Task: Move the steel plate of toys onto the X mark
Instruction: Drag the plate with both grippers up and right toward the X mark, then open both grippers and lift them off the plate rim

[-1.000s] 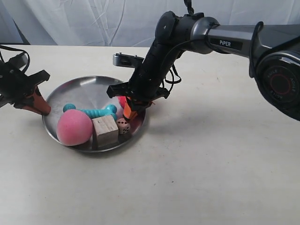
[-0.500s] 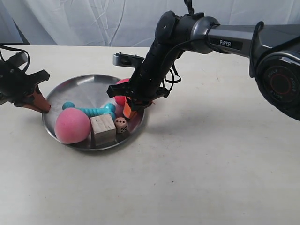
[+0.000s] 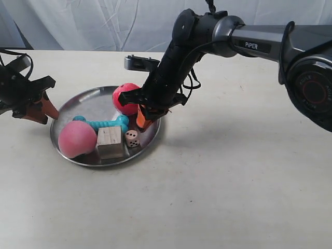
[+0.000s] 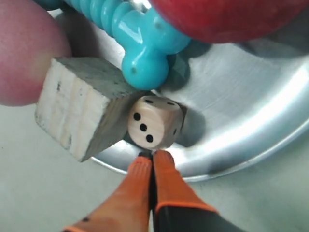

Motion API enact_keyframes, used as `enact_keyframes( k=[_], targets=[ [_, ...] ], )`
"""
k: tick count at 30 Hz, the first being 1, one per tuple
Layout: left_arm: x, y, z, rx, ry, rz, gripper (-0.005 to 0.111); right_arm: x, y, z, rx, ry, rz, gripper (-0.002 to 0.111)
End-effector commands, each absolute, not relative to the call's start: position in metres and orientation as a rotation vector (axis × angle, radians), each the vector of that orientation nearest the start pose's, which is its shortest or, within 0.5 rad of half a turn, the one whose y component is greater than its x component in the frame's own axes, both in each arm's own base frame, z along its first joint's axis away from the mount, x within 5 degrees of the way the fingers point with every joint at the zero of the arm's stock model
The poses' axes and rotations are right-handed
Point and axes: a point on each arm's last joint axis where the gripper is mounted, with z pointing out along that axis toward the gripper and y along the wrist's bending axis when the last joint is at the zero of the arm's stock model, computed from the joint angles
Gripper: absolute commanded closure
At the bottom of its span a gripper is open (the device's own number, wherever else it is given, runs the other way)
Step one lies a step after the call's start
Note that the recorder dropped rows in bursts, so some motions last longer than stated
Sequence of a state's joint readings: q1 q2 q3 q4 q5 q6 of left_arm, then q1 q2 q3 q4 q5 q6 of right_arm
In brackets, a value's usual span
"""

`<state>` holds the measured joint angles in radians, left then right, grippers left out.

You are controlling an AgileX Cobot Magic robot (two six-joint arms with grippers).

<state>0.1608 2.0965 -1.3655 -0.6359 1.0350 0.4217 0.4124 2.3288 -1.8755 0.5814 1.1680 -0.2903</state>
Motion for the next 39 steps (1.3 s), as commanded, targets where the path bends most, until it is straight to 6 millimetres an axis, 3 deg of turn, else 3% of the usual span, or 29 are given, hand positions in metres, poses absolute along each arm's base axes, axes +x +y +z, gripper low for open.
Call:
enact_keyframes(
  k=[1,8,11,14,22,31,34,39],
  targets=[
    [0.392,0.015,0.142,-0.129,2.970,-0.810,0.073,0.415,0.225,0.177,-0.760,2.887,0.755,0.109],
    [0.388,0.025,0.153,-0.163,2.957,-0.821,0.074,0.411,0.214,0.200,-0.763,2.892,0.612,0.109],
    [0.385,0.038,0.170,-0.204,2.906,-0.822,0.088,0.410,0.209,0.216,-0.747,2.873,0.543,0.109],
    [0.381,0.046,0.193,-0.221,2.835,-0.847,0.107,0.406,0.204,0.231,-0.734,2.855,0.483,0.109],
    [0.360,0.045,0.277,-0.111,2.594,-0.792,0.107,0.382,0.185,0.270,-0.666,2.761,0.364,0.109],
    [0.308,0.032,0.376,0.013,2.293,-0.588,0.107,0.314,0.153,0.320,-0.537,2.534,0.383,0.109],
    [0.287,0.025,0.396,0.059,2.195,-0.560,0.107,0.283,0.138,0.334,-0.490,2.440,0.396,0.109],
    [0.253,0.011,0.409,0.120,2.091,-0.573,0.107,0.226,0.112,0.349,-0.409,2.292,0.426,0.109]
  ],
)
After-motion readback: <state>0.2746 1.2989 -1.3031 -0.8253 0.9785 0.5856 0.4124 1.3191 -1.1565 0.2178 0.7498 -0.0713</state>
